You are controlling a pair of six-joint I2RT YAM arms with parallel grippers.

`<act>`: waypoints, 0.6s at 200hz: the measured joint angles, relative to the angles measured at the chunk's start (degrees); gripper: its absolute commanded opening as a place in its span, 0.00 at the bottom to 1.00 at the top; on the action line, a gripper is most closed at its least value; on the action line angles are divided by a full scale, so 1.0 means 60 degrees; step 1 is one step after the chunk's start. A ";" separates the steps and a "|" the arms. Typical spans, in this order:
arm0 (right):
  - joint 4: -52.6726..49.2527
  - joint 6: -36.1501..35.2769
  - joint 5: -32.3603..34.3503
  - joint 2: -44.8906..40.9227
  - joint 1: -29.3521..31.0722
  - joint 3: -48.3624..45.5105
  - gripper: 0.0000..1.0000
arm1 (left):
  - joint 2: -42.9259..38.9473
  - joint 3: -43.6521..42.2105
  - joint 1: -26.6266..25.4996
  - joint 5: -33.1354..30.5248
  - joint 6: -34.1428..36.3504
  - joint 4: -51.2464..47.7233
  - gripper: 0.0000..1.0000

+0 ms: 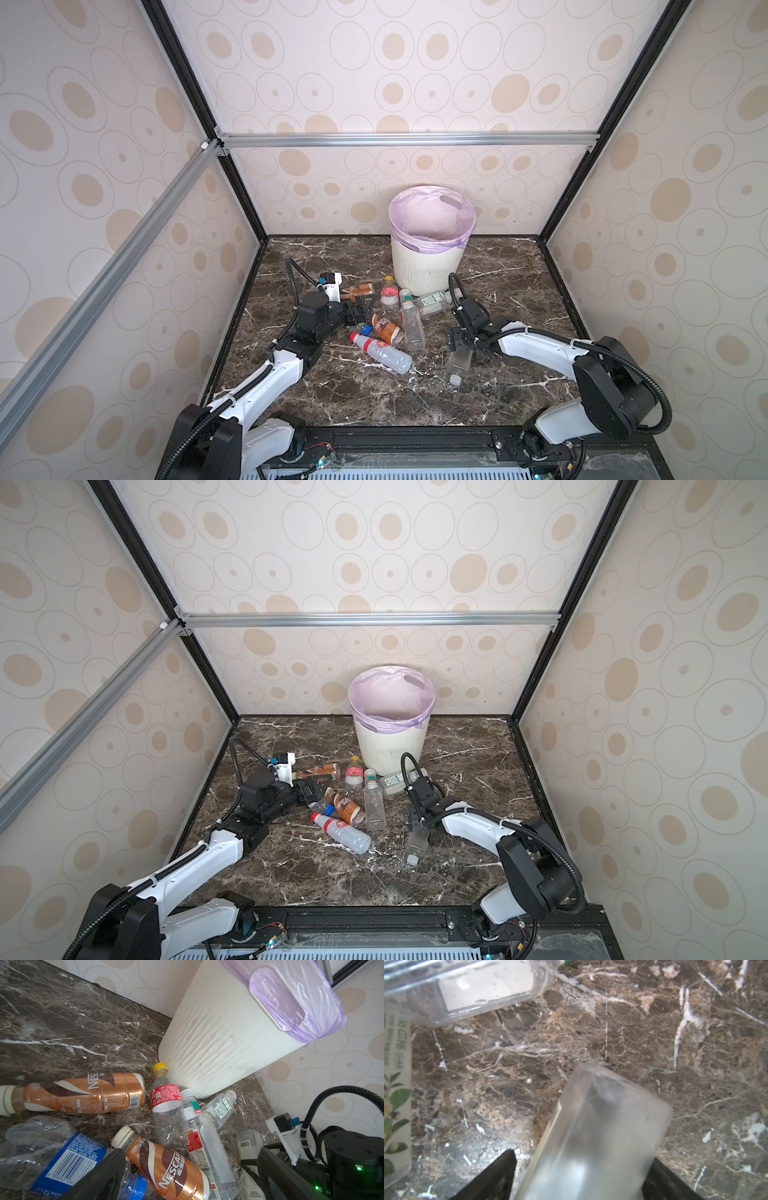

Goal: Throw the plastic bottles in the bin
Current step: 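Lift the frosted bottle with the right gripper and carry it over the bin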

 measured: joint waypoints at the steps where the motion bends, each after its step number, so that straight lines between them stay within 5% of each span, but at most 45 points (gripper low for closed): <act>1: 0.0004 -0.0004 0.0004 0.0004 -0.0004 0.0000 0.86 | 0.0000 0.0000 0.0000 0.0000 0.0000 0.0000 0.99; 68: 0.0131 -0.0233 -0.0390 0.0517 -0.0226 0.0138 0.59 | 0.0109 0.0000 -0.0029 0.0011 -0.0004 0.0000 0.99; 120: 0.0208 -0.0295 -0.0747 0.0801 -0.0474 0.0463 0.53 | 0.0324 0.0164 -0.0062 0.0251 -0.0011 -0.0317 0.99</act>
